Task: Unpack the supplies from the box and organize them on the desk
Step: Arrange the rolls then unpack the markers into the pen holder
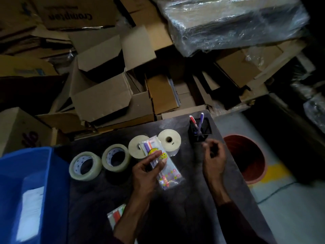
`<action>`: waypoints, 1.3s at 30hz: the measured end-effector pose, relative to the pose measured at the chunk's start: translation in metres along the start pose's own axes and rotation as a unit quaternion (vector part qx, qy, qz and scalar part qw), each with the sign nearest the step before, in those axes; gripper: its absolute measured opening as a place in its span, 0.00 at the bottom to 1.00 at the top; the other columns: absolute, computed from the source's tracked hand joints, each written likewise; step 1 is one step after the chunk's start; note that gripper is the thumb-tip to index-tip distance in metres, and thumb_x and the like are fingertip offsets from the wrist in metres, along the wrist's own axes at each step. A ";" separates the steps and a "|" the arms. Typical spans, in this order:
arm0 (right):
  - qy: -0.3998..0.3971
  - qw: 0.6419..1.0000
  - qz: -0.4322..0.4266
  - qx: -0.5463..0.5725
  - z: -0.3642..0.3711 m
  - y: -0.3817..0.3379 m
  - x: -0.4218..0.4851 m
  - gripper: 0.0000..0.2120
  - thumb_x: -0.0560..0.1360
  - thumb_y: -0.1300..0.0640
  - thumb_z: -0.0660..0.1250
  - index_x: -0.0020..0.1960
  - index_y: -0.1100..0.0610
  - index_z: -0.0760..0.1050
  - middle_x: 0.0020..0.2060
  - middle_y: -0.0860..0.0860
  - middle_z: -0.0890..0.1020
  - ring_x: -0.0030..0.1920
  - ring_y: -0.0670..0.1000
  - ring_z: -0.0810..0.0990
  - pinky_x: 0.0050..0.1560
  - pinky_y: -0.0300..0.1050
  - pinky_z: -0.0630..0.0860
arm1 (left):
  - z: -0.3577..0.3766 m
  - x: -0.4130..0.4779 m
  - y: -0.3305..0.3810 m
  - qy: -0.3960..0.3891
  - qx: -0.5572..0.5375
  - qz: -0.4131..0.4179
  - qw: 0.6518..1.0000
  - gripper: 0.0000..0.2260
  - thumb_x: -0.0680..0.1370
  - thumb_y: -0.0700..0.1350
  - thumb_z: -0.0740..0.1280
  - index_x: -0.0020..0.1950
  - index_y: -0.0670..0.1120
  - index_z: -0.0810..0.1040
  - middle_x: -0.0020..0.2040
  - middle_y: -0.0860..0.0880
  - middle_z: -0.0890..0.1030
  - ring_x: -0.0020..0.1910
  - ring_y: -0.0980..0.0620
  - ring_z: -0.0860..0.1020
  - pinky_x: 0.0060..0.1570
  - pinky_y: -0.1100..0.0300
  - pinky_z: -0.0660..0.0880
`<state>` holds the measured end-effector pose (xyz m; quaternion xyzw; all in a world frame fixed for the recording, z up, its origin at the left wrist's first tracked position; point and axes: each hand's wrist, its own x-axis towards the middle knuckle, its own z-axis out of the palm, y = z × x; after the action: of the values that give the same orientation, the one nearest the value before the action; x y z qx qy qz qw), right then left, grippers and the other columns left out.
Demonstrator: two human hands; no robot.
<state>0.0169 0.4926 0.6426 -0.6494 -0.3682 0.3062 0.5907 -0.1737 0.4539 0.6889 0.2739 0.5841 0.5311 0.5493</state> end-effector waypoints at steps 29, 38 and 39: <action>-0.116 0.924 0.235 0.279 -0.011 -0.104 -0.193 0.07 0.76 0.69 0.65 0.49 0.62 0.80 0.46 0.59 0.84 0.45 0.51 0.85 0.46 0.43 0.83 | -0.036 -0.051 0.054 -0.066 -0.060 0.072 0.993 0.11 0.73 0.34 0.73 0.52 0.46 0.84 0.48 0.56 0.86 0.52 0.56 0.83 0.49 0.56 0.81; -0.044 0.973 0.143 0.174 0.018 -0.104 -0.205 0.16 0.70 0.75 0.72 0.57 0.69 0.80 0.48 0.63 0.85 0.43 0.50 0.84 0.43 0.40 0.82 | -0.041 -0.062 0.055 -0.096 -0.018 0.112 0.989 0.14 0.73 0.32 0.73 0.58 0.37 0.81 0.43 0.64 0.84 0.49 0.66 0.81 0.47 0.69 0.77; -0.035 0.972 0.148 0.181 0.020 -0.103 -0.207 0.16 0.70 0.76 0.72 0.57 0.70 0.80 0.48 0.63 0.85 0.44 0.52 0.83 0.42 0.40 0.83 | -0.042 -0.063 0.056 -0.094 -0.017 0.112 0.989 0.14 0.72 0.33 0.73 0.57 0.38 0.82 0.44 0.63 0.85 0.50 0.65 0.82 0.48 0.67 0.78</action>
<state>-0.1243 0.3325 0.7348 -0.5676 -0.2267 0.4743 0.6336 -0.2123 0.3995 0.7552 0.3769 0.4865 0.5708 0.5435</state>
